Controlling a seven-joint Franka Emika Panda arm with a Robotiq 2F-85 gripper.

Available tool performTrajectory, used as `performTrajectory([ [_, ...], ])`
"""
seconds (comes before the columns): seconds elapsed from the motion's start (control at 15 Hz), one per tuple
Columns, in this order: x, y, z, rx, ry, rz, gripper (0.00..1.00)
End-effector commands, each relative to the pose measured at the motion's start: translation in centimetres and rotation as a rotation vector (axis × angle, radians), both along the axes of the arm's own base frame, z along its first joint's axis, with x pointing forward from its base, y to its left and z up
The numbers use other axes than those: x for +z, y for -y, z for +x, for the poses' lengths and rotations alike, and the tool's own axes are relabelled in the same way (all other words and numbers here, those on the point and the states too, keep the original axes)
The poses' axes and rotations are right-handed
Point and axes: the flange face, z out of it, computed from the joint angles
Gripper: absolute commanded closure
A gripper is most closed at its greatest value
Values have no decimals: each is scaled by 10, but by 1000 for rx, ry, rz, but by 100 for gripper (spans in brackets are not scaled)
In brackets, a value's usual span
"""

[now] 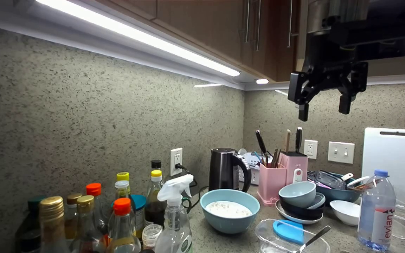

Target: Close the open cabinet door on the right

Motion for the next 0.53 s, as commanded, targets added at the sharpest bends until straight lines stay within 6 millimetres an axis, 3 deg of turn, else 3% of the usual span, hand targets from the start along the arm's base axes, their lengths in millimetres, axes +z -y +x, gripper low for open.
performTrajectory([
  [0.0, 17, 11, -2, -18, 34, -21, 0],
  [0.2, 53, 36, -11, -67, 109, -63, 0],
  [0.47, 121, 81, -32, -143, 295, -150, 0],
])
